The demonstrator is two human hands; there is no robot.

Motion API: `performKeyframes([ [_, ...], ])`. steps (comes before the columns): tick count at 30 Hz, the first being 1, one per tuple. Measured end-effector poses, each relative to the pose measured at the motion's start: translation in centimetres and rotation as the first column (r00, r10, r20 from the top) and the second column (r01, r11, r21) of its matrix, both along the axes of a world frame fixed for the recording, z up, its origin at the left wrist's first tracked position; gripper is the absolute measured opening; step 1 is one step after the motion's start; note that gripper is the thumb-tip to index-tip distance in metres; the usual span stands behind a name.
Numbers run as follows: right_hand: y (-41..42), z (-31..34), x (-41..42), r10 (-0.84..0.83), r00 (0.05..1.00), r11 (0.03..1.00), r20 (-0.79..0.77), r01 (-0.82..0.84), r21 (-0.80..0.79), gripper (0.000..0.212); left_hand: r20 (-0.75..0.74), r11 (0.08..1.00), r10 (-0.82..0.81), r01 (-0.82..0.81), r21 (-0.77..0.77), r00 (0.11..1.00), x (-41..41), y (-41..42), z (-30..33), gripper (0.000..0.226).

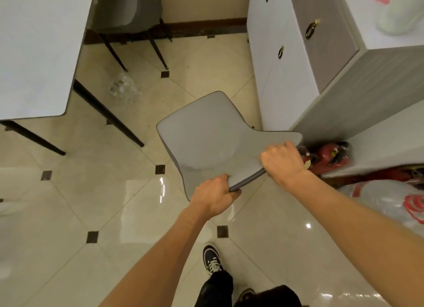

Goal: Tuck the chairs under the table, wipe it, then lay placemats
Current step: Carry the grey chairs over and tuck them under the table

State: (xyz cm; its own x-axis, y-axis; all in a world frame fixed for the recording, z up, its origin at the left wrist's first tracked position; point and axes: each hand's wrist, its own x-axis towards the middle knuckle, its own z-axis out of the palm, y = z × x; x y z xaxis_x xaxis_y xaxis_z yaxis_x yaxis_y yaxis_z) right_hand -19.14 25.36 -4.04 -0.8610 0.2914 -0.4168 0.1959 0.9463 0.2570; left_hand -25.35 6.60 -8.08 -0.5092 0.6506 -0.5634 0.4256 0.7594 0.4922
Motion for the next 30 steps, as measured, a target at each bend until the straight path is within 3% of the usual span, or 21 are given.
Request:
performKeyframes([
  [16, 10.4, 1.2, -15.3, 0.297, 0.954, 0.955, 0.043, -0.297, 0.002, 0.023, -0.095, 0.926, 0.374, -0.377, -0.014, 0.923, -9.1, 10.1, 1.0, 0.025],
  [24, 13.0, 1.2, -23.1, 0.316, 0.947, 0.946, 0.051, -0.319, 0.059, 0.021, -0.093, 0.906, 0.42, -0.423, -0.019, 0.903, -15.2, 13.3, 1.3, 0.024],
  [30, 16.5, 0.1, -30.7, 0.431, 0.9, 0.896, 0.07, -0.435, 0.087, 0.022, -0.074, 0.92, 0.393, -0.392, 0.019, 0.917, -21.2, 16.0, 0.7, 0.027],
])
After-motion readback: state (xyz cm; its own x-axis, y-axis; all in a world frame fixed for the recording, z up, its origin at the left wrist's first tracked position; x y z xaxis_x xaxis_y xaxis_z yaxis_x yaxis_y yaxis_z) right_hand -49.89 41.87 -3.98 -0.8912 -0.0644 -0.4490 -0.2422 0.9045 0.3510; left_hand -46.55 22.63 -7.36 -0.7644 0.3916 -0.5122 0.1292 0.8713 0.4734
